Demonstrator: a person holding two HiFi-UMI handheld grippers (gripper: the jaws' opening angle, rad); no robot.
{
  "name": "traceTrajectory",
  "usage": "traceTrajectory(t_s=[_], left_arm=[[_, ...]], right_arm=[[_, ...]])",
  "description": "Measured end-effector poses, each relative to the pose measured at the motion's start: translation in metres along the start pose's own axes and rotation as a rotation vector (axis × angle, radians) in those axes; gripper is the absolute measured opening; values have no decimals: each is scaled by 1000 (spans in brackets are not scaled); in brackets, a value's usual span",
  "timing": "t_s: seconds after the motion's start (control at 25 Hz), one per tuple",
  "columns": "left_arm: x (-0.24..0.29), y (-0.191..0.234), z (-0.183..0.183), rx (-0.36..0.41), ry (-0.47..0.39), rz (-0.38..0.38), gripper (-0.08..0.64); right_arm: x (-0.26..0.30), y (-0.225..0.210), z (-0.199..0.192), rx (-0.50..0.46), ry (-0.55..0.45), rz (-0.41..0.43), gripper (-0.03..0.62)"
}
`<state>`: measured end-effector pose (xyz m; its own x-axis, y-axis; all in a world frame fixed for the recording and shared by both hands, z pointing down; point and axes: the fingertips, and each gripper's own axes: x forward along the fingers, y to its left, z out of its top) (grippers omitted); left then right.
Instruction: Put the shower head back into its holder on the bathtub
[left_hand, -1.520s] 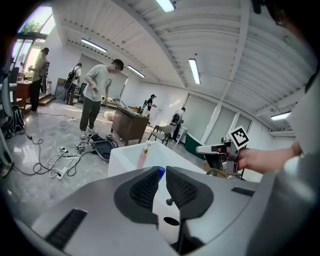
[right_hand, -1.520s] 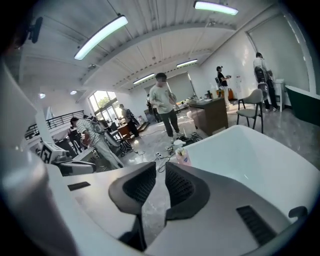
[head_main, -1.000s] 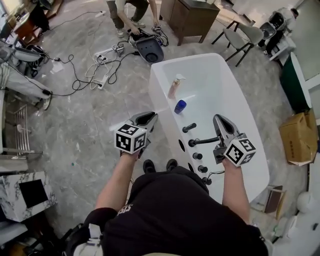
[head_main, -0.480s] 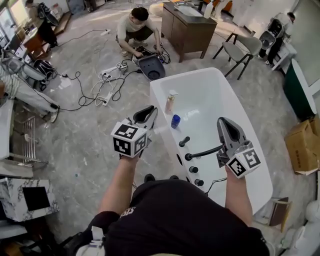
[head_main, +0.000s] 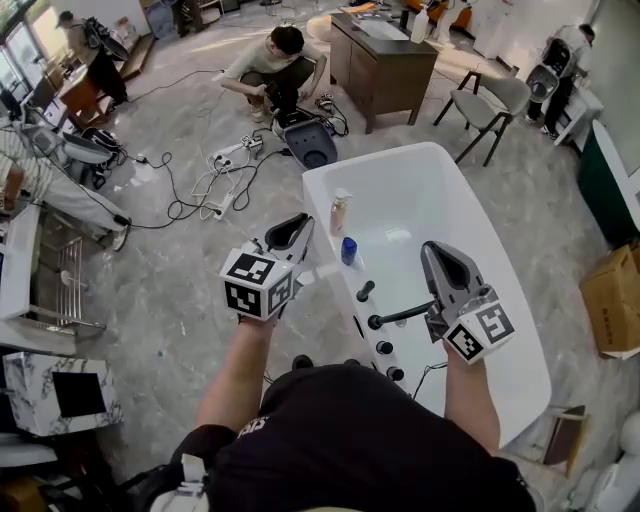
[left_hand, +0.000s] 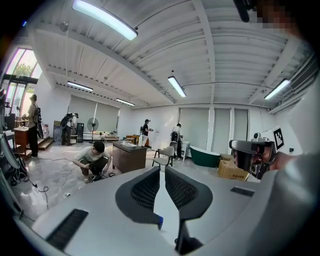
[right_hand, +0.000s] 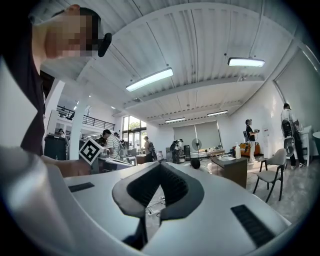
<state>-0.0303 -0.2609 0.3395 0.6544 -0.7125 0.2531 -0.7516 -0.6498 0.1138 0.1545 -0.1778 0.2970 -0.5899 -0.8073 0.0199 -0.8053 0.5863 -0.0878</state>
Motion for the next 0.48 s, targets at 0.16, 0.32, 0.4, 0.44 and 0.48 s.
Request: traceTrajectory(t_s=[0.16,0.32,0.4,0.44,0.48], left_arm=[[0,-3,3,9,-2,7,46],[-5,-3,1,10,-1,22,46],[-7,0,-1,8,1,33,46],[-8,2,-2,6,3,38,46],[-10,4,-2,5,3,43,44]], right_arm=[[5,-5,3,21,-8,2,11],[9,-4,5,26,-13,21,11],[12,-2,4,27,-14,31,11],[14,0,3,28,-13,36,11],[16,2,3,28,-12,41,11]])
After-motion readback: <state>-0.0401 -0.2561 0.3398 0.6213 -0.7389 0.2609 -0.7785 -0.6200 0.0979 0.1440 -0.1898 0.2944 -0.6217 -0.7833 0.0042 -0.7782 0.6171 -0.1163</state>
